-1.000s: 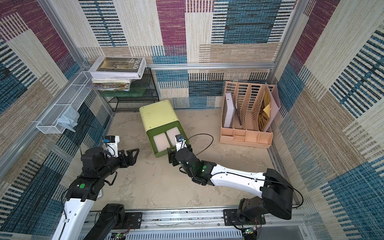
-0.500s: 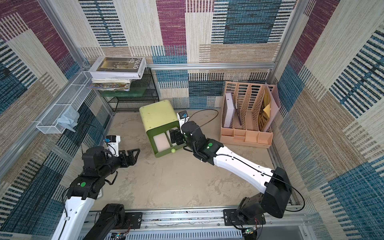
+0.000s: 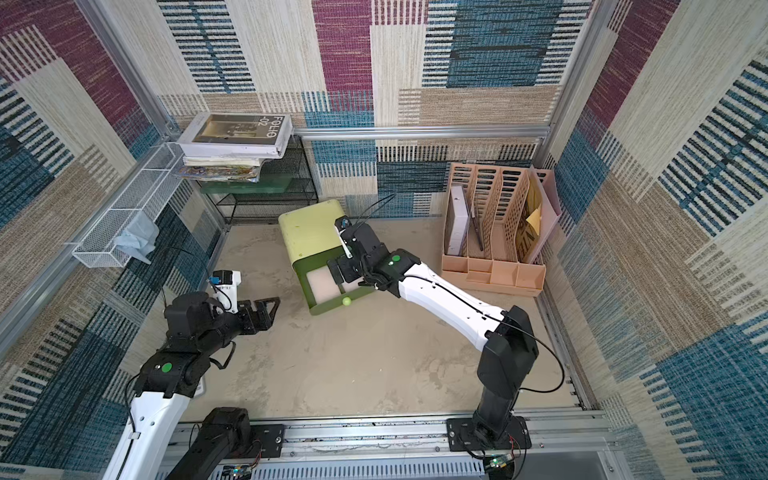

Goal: Take the sponge out of the drawer
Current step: Pick up the sponge from the drawer.

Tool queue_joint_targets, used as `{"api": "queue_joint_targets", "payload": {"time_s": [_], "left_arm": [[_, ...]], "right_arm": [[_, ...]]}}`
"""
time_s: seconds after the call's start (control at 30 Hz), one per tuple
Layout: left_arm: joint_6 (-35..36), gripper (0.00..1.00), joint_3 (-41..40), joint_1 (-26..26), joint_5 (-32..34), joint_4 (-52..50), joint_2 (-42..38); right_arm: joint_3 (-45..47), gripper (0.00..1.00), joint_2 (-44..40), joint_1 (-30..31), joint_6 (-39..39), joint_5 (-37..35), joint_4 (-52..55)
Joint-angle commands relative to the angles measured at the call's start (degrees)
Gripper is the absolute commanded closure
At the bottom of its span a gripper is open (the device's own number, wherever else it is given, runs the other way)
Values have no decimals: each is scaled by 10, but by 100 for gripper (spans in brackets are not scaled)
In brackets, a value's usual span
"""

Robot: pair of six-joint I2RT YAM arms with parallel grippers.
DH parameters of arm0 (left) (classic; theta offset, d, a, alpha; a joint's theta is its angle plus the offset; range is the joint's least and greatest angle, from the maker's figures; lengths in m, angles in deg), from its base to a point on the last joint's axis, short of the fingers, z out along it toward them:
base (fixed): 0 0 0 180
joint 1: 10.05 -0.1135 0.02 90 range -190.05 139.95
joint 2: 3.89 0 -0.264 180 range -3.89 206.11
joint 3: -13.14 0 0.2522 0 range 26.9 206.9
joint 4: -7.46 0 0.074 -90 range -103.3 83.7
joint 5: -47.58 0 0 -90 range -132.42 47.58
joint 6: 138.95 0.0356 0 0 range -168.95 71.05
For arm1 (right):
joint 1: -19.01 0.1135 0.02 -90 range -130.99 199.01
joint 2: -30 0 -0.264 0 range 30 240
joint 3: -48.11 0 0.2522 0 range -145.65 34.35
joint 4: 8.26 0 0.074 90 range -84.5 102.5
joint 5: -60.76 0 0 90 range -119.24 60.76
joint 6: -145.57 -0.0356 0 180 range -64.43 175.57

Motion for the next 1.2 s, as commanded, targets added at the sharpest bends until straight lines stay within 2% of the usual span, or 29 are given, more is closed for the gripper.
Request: {"api": "queue_joint_targets", "payload": {"time_s": [0.0, 0.5, 1.17], "left_arm": [[3, 8, 4, 0, -5, 7, 1], [2, 8, 4, -2, -7, 7, 3], [1, 8, 3, -5, -12, 10, 3]], "right_arm": [[-20, 0, 18, 1, 10, 6, 47], [-61, 1, 80, -1, 13, -8, 78], [-87, 20, 118, -4, 9, -15, 90]]}}
